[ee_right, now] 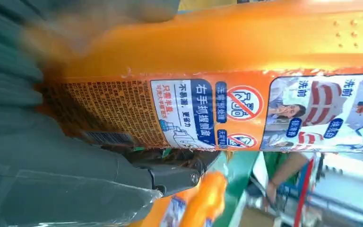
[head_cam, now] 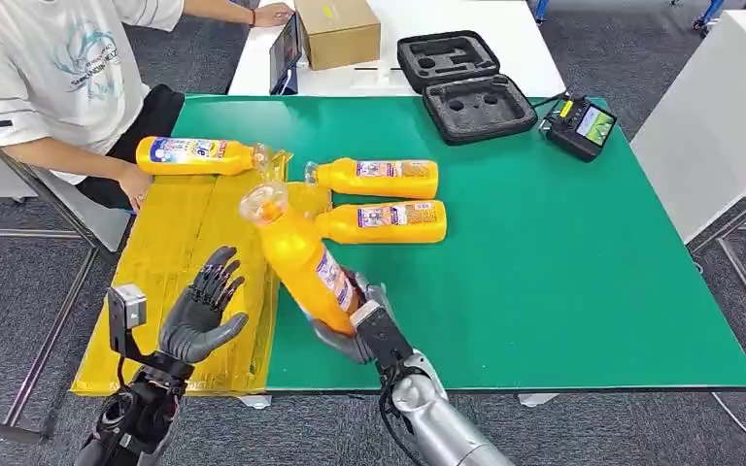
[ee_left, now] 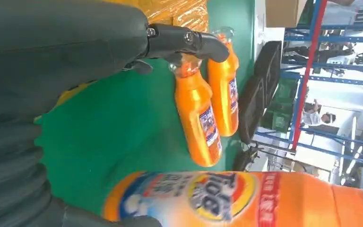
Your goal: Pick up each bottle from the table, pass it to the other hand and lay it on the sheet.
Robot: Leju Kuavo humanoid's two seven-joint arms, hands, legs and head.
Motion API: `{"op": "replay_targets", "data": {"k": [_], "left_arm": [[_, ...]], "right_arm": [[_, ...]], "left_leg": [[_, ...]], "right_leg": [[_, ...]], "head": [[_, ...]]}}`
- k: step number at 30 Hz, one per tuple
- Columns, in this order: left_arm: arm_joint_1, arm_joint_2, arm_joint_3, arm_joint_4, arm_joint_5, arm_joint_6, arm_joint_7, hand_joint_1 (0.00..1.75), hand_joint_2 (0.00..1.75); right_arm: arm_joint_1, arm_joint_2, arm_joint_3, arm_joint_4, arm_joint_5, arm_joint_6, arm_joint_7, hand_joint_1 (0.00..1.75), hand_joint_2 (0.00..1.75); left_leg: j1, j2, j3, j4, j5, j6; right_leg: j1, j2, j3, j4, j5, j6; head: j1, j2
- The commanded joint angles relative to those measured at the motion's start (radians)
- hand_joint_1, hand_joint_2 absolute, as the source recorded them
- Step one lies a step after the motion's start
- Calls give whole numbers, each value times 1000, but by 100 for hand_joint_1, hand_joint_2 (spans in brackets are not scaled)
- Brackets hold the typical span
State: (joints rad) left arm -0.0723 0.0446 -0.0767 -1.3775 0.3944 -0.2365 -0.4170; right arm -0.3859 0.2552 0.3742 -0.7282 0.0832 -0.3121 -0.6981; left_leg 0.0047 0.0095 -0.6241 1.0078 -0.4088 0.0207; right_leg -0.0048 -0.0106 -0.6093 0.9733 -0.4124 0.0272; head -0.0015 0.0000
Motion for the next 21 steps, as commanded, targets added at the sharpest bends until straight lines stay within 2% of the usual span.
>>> {"op": "replay_targets", "data": {"k": [1, 12, 21], "left_arm": [[-63, -20, -52, 38, 10, -13, 18, 0, 175], [-124, -28, -105, 88, 20, -37, 25, 0, 175], [-139, -24, -118, 107, 21, -37, 26, 0, 175]], "right_arm": [[-39, -13, -37, 41, 29, -60, 3, 175, 175], [-67, 13, 55, 85, 134, -27, 48, 175, 175], [-65, 27, 80, 108, 150, -11, 56, 175, 175]], "left_leg": [[1, -5, 7, 0, -3, -2], [0, -2, 3, 0, -1, -1], [0, -2, 5, -1, -1, -1]], "right_leg": [[0, -3, 7, 0, -4, -1], [0, -1, 3, 0, -1, 0], [0, -1, 5, 0, -2, -1]], "head": [[0, 0], [0, 0], [0, 0]]}}
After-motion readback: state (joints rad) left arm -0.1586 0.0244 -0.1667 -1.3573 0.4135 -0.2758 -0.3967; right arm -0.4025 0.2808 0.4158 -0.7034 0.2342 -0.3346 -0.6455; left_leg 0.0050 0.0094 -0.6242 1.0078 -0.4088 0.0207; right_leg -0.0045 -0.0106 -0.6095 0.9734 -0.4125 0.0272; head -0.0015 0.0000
